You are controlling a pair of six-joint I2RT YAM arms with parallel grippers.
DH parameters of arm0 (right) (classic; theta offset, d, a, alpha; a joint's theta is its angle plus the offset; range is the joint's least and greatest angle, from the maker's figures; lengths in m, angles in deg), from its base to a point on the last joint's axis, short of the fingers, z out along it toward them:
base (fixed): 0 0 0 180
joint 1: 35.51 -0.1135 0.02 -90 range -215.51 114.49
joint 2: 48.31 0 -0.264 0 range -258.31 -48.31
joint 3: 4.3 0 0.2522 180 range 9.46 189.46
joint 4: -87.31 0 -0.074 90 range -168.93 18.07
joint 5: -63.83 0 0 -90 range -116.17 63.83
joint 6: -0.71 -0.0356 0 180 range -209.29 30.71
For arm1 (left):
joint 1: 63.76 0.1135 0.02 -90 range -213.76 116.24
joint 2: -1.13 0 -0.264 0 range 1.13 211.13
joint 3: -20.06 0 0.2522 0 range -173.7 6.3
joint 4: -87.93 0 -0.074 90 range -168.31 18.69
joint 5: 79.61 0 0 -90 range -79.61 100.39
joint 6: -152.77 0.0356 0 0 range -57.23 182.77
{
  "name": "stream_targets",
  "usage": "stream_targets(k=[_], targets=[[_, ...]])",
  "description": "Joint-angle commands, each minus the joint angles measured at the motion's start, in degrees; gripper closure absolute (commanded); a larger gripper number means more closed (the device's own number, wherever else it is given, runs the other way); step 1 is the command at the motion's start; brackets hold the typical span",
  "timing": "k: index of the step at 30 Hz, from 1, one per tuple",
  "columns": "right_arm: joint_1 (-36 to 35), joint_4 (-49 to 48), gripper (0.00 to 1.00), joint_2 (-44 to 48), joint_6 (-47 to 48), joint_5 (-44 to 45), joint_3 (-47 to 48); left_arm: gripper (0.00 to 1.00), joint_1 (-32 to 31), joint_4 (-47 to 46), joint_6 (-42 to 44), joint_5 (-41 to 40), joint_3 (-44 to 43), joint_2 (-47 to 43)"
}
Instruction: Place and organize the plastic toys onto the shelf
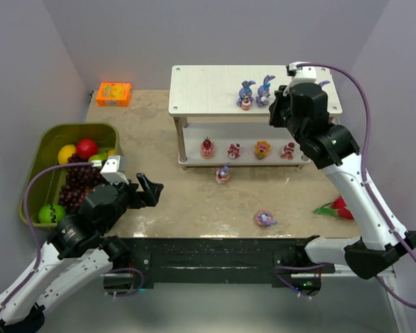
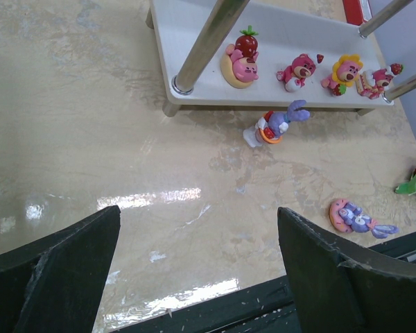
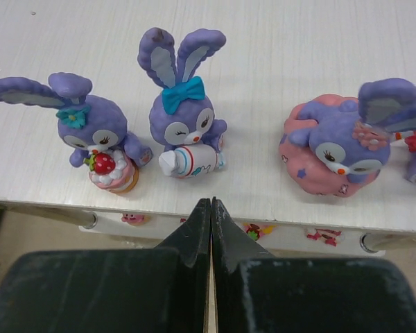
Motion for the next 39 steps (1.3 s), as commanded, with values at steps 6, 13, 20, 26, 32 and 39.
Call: stream_targets(k=[6,13,20,26,32,39], targets=[[0.1,3.1,0.79,6.7,0.6,1.2,4.0,0.00,-0.3,-1.0,-0.3,-0.9,0.3,0.5],[0.1,2.5,0.37,15.4,-2.5,-2.9,-9.9,0.00,-0.3,-1.1,-0.4,-0.9,0.4,0.0],[0.1,-0.9,0.29,24.7,-7.1,-9.1,-30.5,0.01,-0.3,-1.2,-0.4,-0.7,0.4,0.6],[-0.4,-11.2,0.25,25.7,-9.6,-22.6,-44.9,0.01,-0.3,-1.4,-0.1,-0.7,0.4,0.9],[-10.3,-26.5,0.18,21.0,-10.4,-21.8,-54.3,0.01,-0.3,-1.5,-0.2,-0.7,0.4,0.9],[-17.3,-41.2,0.14,6.9,-5.8,-13.3,-56.7,0.00,-0.3,-1.2,-0.2,-0.7,0.3,1.2]])
